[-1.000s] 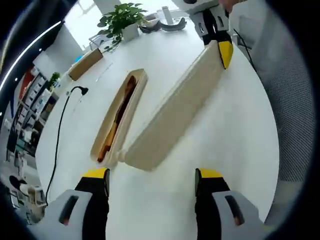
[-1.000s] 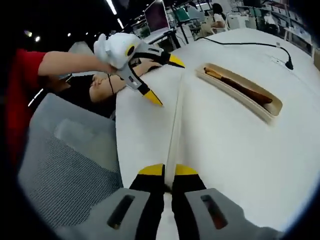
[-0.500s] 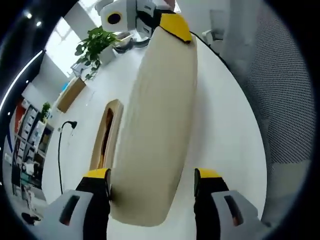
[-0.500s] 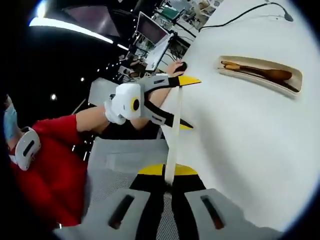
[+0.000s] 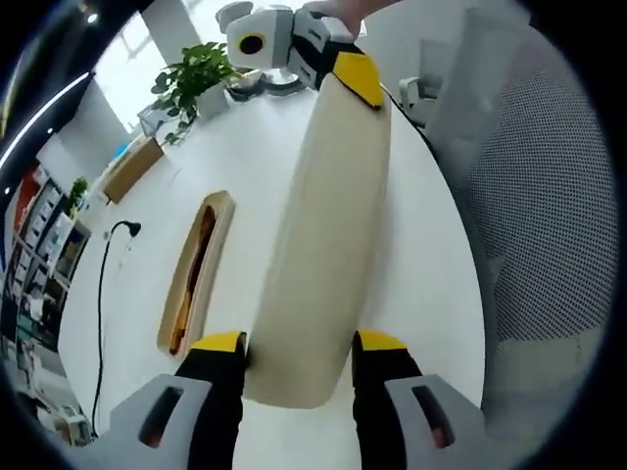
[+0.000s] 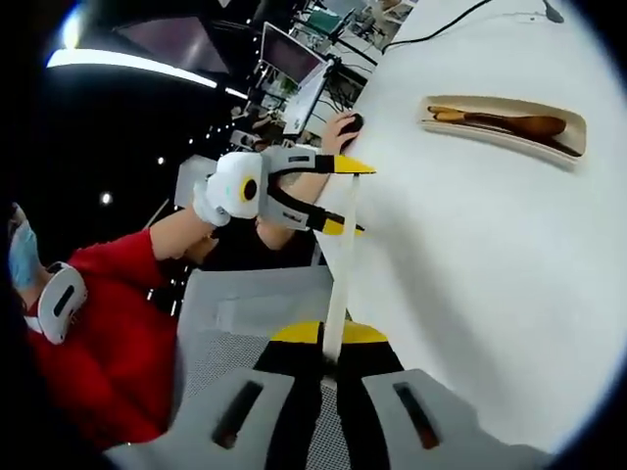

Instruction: Arrange the utensils inside the cutlery case until each visible utensil rests in its matching compartment.

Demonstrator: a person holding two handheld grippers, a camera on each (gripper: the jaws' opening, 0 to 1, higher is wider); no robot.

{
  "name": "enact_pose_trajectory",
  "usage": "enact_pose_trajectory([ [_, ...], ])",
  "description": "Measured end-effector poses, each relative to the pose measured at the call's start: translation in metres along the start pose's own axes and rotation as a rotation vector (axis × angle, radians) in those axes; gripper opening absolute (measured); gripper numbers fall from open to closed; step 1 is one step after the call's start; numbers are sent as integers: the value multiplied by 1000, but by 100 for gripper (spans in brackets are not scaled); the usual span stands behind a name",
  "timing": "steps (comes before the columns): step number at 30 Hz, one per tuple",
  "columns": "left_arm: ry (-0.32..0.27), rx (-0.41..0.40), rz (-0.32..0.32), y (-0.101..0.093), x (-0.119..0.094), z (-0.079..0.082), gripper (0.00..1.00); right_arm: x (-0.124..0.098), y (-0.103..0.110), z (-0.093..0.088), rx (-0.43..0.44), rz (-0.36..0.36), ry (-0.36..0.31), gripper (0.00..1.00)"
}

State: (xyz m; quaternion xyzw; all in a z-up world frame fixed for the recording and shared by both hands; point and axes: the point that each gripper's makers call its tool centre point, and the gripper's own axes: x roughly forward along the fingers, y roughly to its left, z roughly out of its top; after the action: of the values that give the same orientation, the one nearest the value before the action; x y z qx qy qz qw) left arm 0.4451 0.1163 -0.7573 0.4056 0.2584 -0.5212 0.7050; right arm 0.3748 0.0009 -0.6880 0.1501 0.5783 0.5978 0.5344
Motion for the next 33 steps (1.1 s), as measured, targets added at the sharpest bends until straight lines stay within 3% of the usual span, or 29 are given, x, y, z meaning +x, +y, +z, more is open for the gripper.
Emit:
enact_pose_trajectory([
  [2, 23, 70, -11, -2, -1, 1, 46, -4, 6, 2, 17, 32, 5, 0],
  [4, 21, 77, -33, -8, -2, 4, 44, -7, 14, 2, 79, 72, 19, 0],
  [8, 39, 102, -44, -10, -7, 9, 42, -13, 11, 9, 60, 50, 11, 0],
  [12, 49, 57, -22, -4, -12, 8, 42, -22, 7, 36, 113, 46, -147, 0],
  [13, 35, 29, -18, -1, -15, 8, 42, -26, 2, 41, 96, 16, -188, 0],
  [16, 34, 31, -5, 4, -19, 9, 41, -26, 2, 40, 97, 20, -208, 1],
  [18, 48, 21, -10, 3, -20, 7, 41, -25, 1, 45, 134, 32, -258, 1],
  [21, 58, -1, -12, 3, -22, 3, 41, -25, 5, 54, 148, 65, -382, 1],
  [22, 59, -12, -12, 3, -23, 2, 41, -27, 1, 58, 151, 38, -448, 1],
  [24, 47, -19, -19, 2, -25, 2, 41, -28, 7, 59, 139, 73, -496, 1],
  [25, 43, -21, -12, 3, -26, 3, 41, -31, 5, 63, 123, 56, -562, 1],
  [26, 31, -32, -14, 3, -27, 4, 41, -33, 5, 62, 115, 41, -586, 1],
  [28, 23, -33, -8, 4, -27, 6, 41, -34, 7, 60, 143, 43, -616, 2],
  [33, 27, -5, -1, -3, -25, 4, 41, -28, 1, 51, 167, 11, -607, 2],
])
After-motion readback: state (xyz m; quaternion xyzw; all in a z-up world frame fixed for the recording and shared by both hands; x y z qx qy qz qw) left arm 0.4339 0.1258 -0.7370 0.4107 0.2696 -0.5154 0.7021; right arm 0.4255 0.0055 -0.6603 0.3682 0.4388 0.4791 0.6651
